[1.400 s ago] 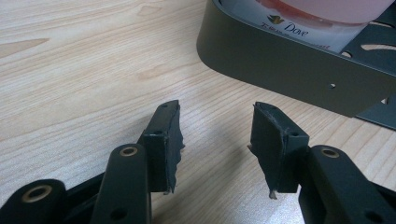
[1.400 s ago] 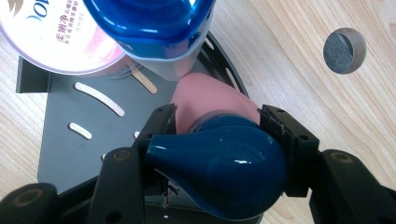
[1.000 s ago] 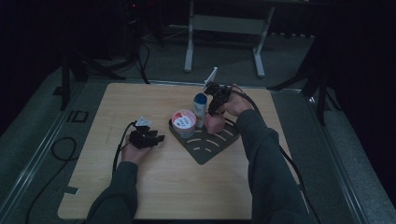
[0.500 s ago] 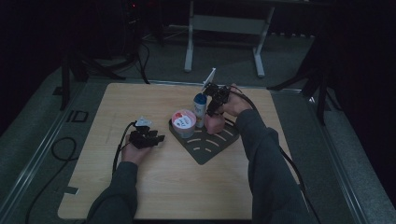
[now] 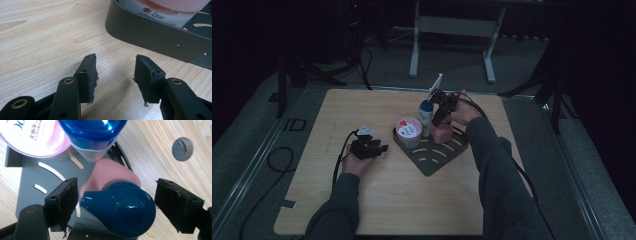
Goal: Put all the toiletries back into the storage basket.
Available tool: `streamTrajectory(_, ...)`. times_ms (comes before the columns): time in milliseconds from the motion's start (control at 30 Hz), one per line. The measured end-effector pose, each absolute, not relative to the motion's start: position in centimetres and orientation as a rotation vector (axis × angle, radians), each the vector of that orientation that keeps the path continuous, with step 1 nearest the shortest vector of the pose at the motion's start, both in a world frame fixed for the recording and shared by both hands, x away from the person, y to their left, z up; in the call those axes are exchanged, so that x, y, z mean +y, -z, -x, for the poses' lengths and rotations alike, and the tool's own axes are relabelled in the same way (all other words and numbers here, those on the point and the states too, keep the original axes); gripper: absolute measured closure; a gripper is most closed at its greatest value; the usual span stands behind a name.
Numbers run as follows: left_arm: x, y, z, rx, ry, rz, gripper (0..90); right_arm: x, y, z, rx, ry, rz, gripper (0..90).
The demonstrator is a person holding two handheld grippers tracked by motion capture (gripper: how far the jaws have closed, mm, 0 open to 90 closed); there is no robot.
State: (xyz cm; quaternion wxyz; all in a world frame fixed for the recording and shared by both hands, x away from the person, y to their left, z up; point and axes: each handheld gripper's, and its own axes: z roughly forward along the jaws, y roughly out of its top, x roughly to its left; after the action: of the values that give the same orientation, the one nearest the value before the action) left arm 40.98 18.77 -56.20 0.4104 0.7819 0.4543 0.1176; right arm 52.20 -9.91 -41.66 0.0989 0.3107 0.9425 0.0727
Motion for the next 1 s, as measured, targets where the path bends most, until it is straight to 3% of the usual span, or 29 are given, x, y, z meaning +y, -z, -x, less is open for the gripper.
streamTrajectory(1000, 18.8, 56.2, -41.0, 1.144, -0.297, -1.97, 52.0, -14.4, 39.7, -49.0, 2.697, -0.517, -0.932, 14.1)
